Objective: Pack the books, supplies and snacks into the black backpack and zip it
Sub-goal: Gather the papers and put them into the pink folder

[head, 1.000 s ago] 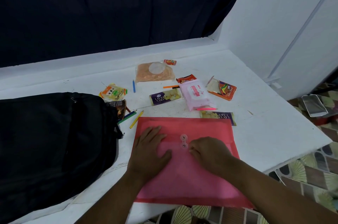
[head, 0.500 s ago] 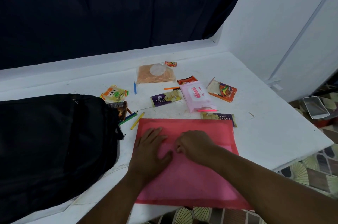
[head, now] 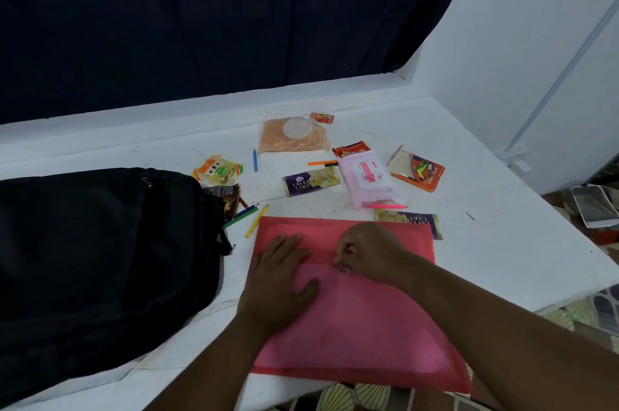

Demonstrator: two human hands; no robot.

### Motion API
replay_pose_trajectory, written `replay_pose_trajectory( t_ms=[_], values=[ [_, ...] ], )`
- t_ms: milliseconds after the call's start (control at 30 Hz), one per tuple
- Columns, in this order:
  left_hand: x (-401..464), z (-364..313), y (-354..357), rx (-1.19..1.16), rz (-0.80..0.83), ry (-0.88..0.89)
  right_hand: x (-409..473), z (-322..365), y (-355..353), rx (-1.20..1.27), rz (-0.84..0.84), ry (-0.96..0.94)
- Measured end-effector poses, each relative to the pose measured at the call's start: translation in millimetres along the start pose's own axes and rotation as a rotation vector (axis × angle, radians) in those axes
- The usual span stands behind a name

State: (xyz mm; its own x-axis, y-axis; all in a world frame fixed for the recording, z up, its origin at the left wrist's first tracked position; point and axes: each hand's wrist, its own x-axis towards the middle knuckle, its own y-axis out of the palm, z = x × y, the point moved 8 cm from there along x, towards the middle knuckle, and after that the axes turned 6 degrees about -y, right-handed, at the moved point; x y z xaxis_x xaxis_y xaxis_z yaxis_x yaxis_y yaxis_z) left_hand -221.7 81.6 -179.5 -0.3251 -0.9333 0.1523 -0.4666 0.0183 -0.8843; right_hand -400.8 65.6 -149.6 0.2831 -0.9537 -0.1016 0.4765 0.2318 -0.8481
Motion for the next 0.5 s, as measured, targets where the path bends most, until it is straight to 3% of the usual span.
replay_pose_trajectory(
  t_ms=[267, 500],
  values=[
    [0, 1, 0, 0.001, -0.028, 0.007, -14, -15, 1, -0.049, -0.086, -0.012],
    [-1, 0, -2, 0.005, -0.038, 0.004, -38, -10, 8, -0.15, -0.036, -0.04]
  ],
)
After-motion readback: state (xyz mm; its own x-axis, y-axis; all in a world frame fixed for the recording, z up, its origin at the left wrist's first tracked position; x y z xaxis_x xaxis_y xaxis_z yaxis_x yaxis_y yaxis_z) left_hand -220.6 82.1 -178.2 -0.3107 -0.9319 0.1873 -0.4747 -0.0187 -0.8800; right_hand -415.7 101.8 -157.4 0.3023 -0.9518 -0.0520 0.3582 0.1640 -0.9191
